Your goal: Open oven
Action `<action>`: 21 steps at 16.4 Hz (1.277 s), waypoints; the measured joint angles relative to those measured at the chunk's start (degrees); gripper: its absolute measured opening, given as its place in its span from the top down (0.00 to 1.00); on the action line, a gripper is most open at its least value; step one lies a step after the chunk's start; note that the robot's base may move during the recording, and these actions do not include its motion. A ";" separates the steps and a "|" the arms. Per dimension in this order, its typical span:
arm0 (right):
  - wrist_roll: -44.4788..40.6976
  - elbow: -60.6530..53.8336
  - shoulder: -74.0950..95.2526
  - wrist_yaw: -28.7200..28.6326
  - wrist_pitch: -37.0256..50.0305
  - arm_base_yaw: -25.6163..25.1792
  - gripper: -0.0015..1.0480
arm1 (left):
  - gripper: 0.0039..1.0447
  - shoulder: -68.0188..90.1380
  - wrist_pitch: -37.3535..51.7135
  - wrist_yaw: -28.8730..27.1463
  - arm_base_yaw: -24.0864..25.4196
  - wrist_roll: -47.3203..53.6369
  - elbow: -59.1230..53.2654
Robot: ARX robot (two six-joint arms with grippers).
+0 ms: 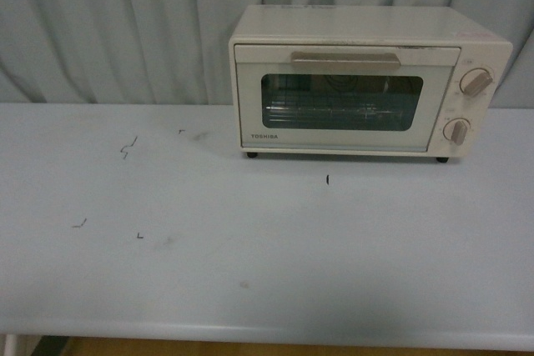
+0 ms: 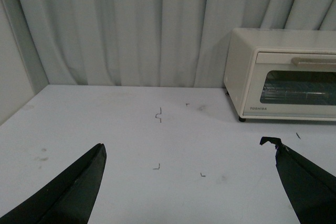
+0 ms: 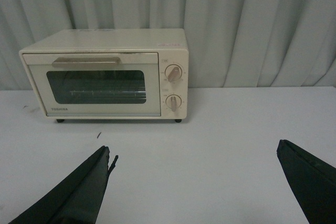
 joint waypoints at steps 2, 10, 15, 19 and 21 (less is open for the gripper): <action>0.00 0.00 0.00 0.00 0.00 0.00 0.06 | 0.06 0.00 0.00 0.00 0.00 0.02 0.00; 0.00 0.00 0.00 0.00 0.00 0.00 0.06 | 0.06 0.00 0.00 0.00 0.00 0.02 0.00; 0.00 0.00 0.00 0.00 0.00 0.00 0.06 | 0.06 0.00 0.00 0.00 0.00 0.02 0.00; 0.00 0.00 -0.02 0.00 0.02 0.00 0.06 | 0.06 0.00 0.00 0.00 0.00 0.02 0.00; 0.00 0.00 -0.02 0.00 0.00 0.00 0.06 | 0.06 0.00 0.00 0.00 0.00 0.02 0.00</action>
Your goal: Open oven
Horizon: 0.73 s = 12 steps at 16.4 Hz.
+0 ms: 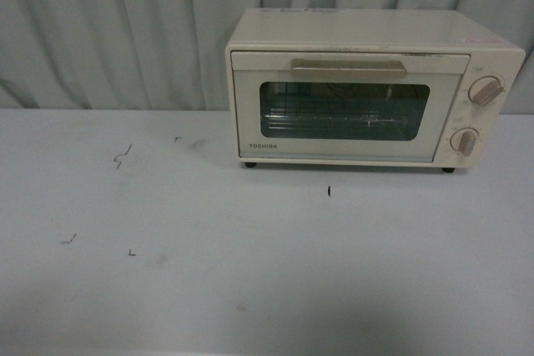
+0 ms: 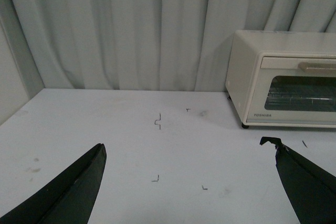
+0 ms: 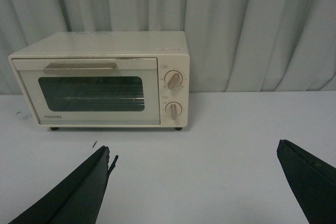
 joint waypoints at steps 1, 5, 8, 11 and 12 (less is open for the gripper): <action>0.00 0.00 0.00 0.00 0.00 0.00 0.06 | 0.06 0.00 0.00 0.00 0.00 0.00 0.00; 0.00 0.00 -0.02 0.00 0.00 0.00 0.06 | 0.06 0.00 0.04 0.00 0.00 -0.02 0.00; 0.00 0.00 -0.02 0.00 0.02 0.00 0.06 | 0.06 0.00 0.00 0.00 0.00 -0.02 0.00; 0.00 0.00 0.00 0.00 0.09 0.00 0.06 | 0.06 0.00 -0.04 -0.04 0.00 0.00 0.00; 0.00 0.00 0.00 -0.02 0.09 0.00 0.06 | 0.06 0.00 0.00 0.00 0.00 -0.02 0.00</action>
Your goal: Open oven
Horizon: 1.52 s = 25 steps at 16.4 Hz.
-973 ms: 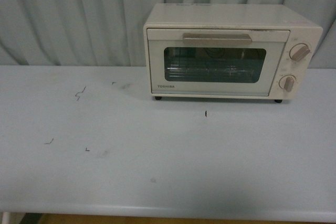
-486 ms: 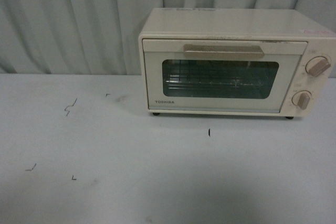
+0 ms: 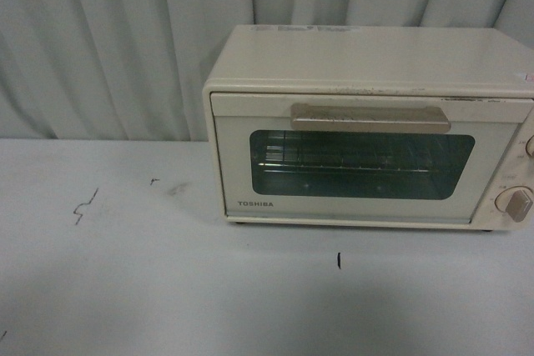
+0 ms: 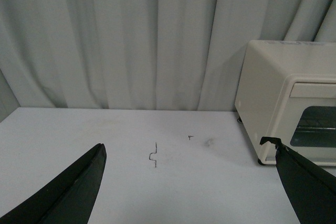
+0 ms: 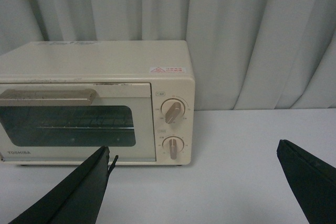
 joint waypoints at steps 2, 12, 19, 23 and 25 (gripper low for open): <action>0.00 0.00 -0.02 0.02 -0.09 0.00 0.06 | 0.06 0.00 0.02 0.00 0.00 0.02 0.00; 0.00 0.00 0.00 0.00 -0.11 0.00 0.06 | 0.06 26.43 -13.66 -4.13 -8.11 -5.29 11.06; 0.00 0.00 -0.02 -0.02 -0.07 0.00 0.06 | 0.06 79.14 23.96 -3.39 -25.79 -33.53 19.91; 0.00 0.00 0.00 0.00 -0.07 0.00 0.06 | 0.06 86.99 26.23 -2.95 -27.82 -39.93 22.08; 0.00 0.00 0.00 0.00 -0.07 0.00 0.06 | 0.06 90.27 26.58 -3.06 -29.51 -43.89 23.10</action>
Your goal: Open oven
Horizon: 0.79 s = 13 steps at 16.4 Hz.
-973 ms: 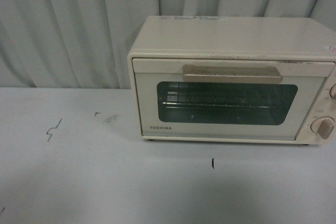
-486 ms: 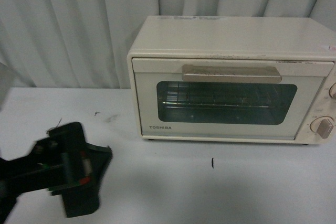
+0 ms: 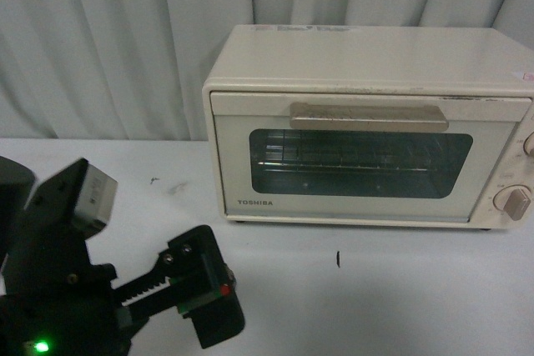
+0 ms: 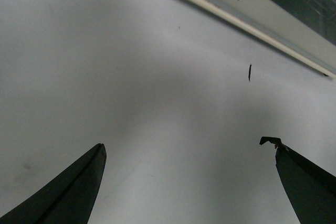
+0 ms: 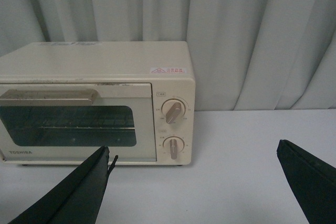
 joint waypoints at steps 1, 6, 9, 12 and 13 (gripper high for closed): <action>0.00 0.00 0.00 0.00 0.00 0.00 0.06 | 0.06 1.99 1.20 -0.11 -0.79 -2.38 0.39; 0.00 0.00 0.00 0.00 0.00 0.00 0.06 | 0.06 9.99 5.46 0.09 -0.61 -15.76 3.23; 0.00 0.00 0.00 -0.02 0.00 0.00 0.06 | 0.06 15.04 18.12 -0.39 -3.23 -25.97 3.06; 0.00 0.00 -0.02 0.00 0.00 0.00 0.06 | 0.06 16.37 16.35 -1.86 -2.93 -28.57 2.82; 0.00 0.00 0.00 0.00 0.00 0.00 0.06 | 0.06 16.39 15.78 -2.86 -3.06 -29.07 2.78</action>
